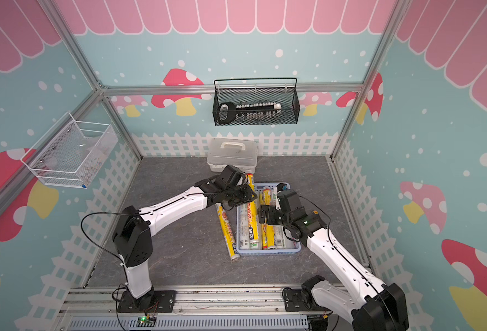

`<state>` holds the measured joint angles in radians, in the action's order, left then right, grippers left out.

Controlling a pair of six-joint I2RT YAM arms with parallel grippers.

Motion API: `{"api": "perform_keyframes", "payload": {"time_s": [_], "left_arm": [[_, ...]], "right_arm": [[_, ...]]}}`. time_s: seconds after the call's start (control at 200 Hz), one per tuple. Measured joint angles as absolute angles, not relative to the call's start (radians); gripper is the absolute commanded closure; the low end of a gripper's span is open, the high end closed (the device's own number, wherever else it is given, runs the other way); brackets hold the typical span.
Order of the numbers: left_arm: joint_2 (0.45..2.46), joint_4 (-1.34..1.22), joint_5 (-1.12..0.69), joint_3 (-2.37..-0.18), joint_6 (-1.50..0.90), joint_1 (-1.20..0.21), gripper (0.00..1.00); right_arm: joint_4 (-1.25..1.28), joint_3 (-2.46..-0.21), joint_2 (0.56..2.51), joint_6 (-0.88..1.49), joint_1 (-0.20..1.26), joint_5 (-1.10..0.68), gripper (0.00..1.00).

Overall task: Put the plastic wrap into the basket
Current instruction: Place the plastic wrap in the basket.

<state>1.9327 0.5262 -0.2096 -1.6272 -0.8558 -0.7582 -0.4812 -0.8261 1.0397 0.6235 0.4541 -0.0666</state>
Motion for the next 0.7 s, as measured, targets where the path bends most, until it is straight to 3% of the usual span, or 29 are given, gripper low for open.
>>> {"api": "perform_keyframes", "payload": {"time_s": [0.695], "left_arm": [[2.135,0.617,-0.288,-1.757,-0.852,-0.775,0.69]], "right_arm": [[-0.539,-0.804,0.956,0.61,0.437,-0.037,0.01]]}}
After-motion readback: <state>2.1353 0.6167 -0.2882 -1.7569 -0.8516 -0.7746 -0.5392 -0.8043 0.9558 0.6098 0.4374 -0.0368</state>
